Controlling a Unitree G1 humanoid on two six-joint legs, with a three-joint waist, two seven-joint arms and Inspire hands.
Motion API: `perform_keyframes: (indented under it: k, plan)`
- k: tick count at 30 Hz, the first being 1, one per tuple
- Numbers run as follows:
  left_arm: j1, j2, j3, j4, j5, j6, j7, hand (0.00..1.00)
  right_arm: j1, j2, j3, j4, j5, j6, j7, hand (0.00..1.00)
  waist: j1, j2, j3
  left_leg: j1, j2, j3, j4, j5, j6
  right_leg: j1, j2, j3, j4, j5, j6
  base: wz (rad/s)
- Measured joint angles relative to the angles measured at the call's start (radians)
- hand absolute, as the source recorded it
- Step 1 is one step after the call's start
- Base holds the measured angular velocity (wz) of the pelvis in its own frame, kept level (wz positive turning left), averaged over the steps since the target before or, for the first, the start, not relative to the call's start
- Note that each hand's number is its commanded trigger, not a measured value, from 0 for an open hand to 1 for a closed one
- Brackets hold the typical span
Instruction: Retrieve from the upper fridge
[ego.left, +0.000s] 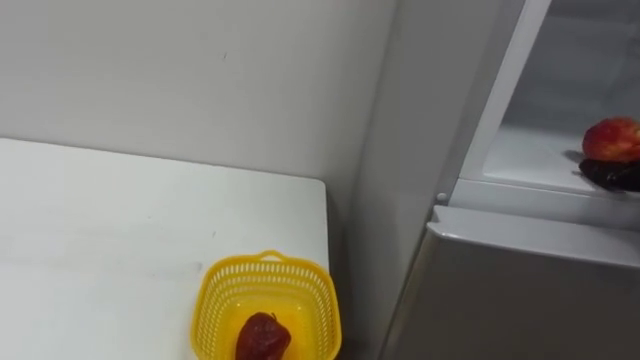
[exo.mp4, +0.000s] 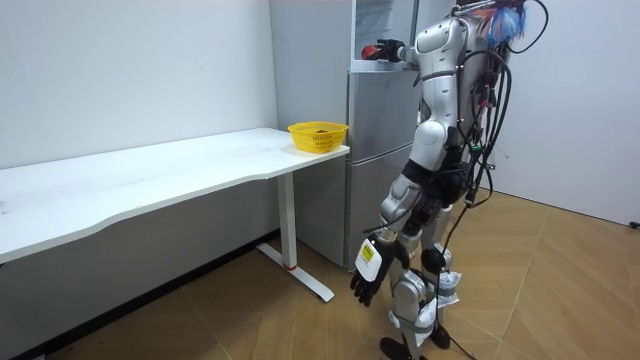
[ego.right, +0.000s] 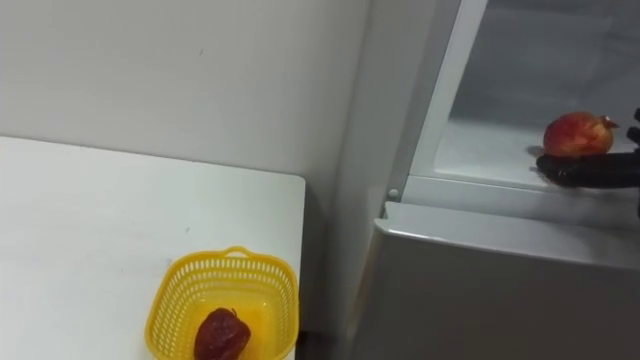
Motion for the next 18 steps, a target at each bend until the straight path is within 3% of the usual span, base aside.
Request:
perform_keyframes:
  k: [18]
  plan:
    - [-0.006, 0.002, -0.004, 0.0, 0.0, 0.0, 0.002, 0.0, 0.0, -0.004, 0.002, 0.016, -0.016, 0.0, 0.019, 0.0, 0.012, -0.005, -0.0016, -0.003, 0.0, -0.001, 0.002, 0.0, 0.0, 0.0, 0.0, -0.008, 0.0, 0.0, 0.0, 0.0]
